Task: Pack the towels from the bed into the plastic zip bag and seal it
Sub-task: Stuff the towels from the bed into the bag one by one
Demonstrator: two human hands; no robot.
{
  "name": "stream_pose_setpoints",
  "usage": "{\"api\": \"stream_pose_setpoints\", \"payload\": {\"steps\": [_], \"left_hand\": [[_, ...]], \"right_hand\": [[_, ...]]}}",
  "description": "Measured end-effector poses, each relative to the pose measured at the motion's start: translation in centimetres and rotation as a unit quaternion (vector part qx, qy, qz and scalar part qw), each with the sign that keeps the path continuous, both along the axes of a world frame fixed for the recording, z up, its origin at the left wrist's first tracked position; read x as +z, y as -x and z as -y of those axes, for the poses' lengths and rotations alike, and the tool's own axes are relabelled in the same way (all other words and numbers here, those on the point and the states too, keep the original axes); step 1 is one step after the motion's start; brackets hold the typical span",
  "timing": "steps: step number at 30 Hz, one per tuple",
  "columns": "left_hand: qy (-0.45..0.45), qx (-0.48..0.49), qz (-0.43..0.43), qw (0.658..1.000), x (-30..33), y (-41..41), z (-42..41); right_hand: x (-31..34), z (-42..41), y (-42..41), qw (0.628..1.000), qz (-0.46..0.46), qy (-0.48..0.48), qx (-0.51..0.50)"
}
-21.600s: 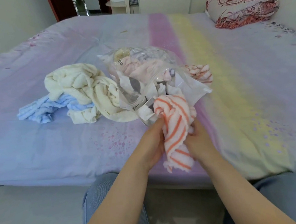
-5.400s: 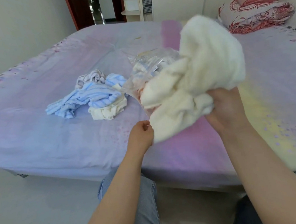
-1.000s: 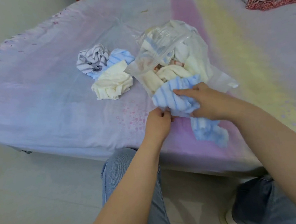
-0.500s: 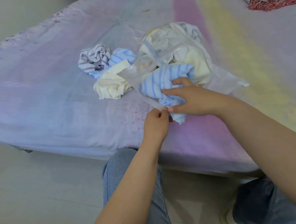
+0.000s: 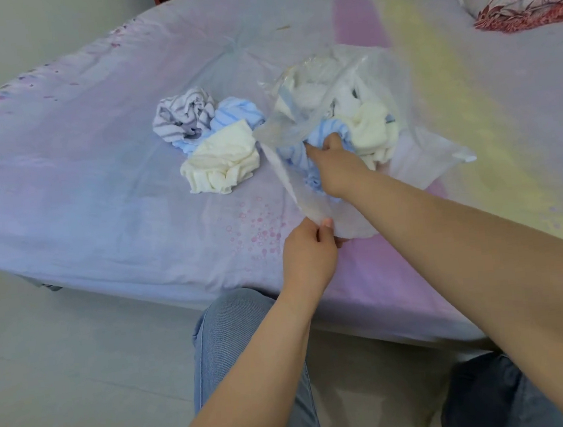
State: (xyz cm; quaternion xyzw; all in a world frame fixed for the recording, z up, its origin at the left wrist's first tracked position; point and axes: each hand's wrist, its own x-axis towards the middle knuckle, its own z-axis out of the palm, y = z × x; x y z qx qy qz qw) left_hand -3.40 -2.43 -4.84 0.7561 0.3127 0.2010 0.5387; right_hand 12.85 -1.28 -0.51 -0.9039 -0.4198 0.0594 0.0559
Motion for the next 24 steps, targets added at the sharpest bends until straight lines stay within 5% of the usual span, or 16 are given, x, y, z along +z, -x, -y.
{"api": "stream_pose_setpoints", "payload": {"steps": [11, 16, 20, 24], "left_hand": [[0.04, -0.037, 0.061, 0.997, 0.4, -0.2, -0.9], [0.085, -0.048, 0.091, 0.991, -0.4, 1.3, -2.0], [-0.122, 0.138, 0.073, 0.98, -1.5, 1.6, -7.1], [-0.258, 0.149, -0.051, 0.953, -1.4, -0.3, -13.6]], "right_hand": [[1.4, 0.8, 0.4, 0.995, -0.085, 0.057, 0.004], [2.8, 4.5, 3.2, 0.997, -0.068, -0.022, -0.009], [3.0, 6.0, 6.1, 0.975, -0.022, -0.218, -0.026], [1.8, 6.6, 9.5, 0.917, -0.059, -0.393, 0.025]]}}
